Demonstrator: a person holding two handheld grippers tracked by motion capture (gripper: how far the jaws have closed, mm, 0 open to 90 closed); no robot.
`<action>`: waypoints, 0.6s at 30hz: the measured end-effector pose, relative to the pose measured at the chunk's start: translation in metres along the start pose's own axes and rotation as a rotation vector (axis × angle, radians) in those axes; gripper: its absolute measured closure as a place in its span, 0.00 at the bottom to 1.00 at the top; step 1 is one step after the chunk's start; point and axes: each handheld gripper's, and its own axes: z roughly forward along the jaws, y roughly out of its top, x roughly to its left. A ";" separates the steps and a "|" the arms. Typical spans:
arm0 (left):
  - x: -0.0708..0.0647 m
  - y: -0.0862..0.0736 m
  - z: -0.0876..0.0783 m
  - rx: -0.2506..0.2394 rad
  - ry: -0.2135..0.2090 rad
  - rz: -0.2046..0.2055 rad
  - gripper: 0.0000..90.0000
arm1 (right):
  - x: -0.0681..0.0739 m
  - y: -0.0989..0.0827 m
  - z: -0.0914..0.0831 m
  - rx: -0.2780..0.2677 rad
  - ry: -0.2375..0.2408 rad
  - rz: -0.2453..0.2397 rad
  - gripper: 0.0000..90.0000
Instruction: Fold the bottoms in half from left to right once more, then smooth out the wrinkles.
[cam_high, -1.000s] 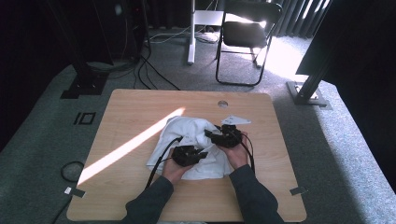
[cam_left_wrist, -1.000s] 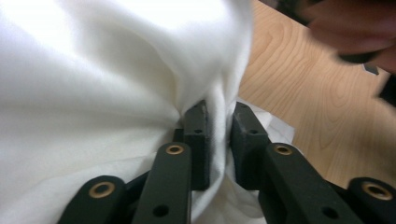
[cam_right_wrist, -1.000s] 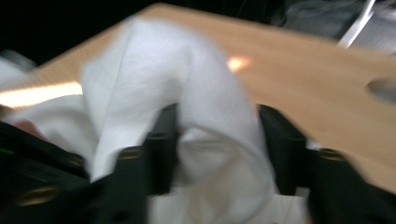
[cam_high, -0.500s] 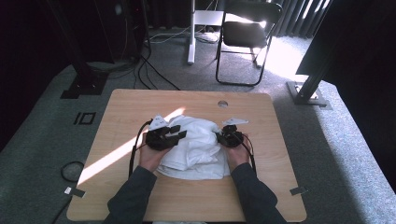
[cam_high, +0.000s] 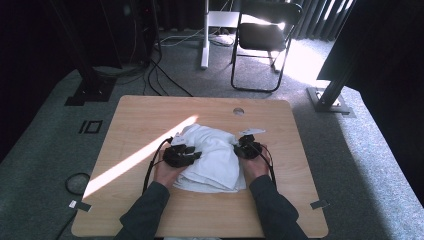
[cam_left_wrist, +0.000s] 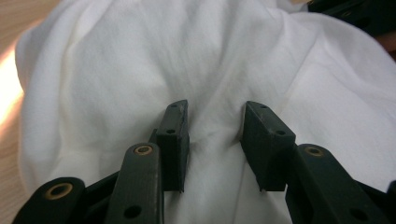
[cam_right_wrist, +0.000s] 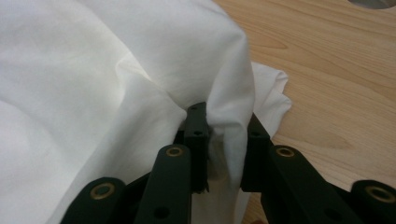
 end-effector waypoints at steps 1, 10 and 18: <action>0.000 -0.001 0.000 -0.006 0.001 -0.007 0.68 | 0.000 0.000 -0.002 -0.002 0.000 -0.002 0.79; 0.003 0.000 -0.011 -0.053 -0.019 -0.052 0.63 | 0.014 0.005 -0.059 -0.145 -0.044 -0.037 0.53; 0.005 0.003 -0.022 -0.075 -0.038 -0.065 0.61 | 0.057 -0.012 -0.088 -0.170 0.050 -0.199 0.52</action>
